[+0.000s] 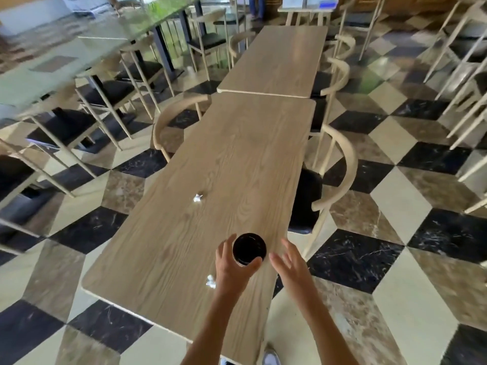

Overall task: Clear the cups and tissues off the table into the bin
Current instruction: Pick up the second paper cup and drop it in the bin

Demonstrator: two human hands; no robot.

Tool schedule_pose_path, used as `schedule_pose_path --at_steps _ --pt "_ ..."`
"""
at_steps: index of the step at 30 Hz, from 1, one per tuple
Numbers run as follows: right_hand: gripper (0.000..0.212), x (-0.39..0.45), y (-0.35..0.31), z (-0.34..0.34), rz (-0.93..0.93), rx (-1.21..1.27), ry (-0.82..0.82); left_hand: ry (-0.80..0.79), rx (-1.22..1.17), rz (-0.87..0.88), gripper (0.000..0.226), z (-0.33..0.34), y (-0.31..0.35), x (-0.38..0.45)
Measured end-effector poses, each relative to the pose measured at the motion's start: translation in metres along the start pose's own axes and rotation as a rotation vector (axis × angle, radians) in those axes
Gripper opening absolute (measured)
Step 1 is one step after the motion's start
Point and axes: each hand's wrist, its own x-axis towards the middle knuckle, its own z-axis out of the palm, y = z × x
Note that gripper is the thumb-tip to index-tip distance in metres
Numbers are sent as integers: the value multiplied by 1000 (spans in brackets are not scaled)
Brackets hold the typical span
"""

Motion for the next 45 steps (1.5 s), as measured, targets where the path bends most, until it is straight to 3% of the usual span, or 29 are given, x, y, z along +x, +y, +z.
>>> schedule_pose_path --at_steps 7,14,18,24,28,30,34,38,41,45 --pt "67 23 15 6 79 22 14 3 62 8 94 26 -1 15" --pt "65 38 25 13 130 48 10 4 8 -25 85 28 -6 26" --pt "68 36 26 13 113 59 9 -15 -106 -110 82 13 -3 28" --pt "69 30 21 6 55 60 31 -56 -301 -85 65 -14 11 25" --pt "63 21 13 0 28 90 90 -169 -491 -102 64 -23 24 24" --pt "55 12 8 -4 2 148 151 -232 -546 -99 67 -23 33 23" --pt "70 -14 8 -17 -12 231 311 -366 -561 -42 73 -14 49 17" --pt "70 -58 17 -36 20 288 515 -536 -532 19 58 8 66 -3" --pt "62 -112 32 -57 24 281 706 -714 -514 62 53 37 81 -38" --pt "71 -202 60 -85 73 274 967 -980 -455 124 54 77 98 -112"
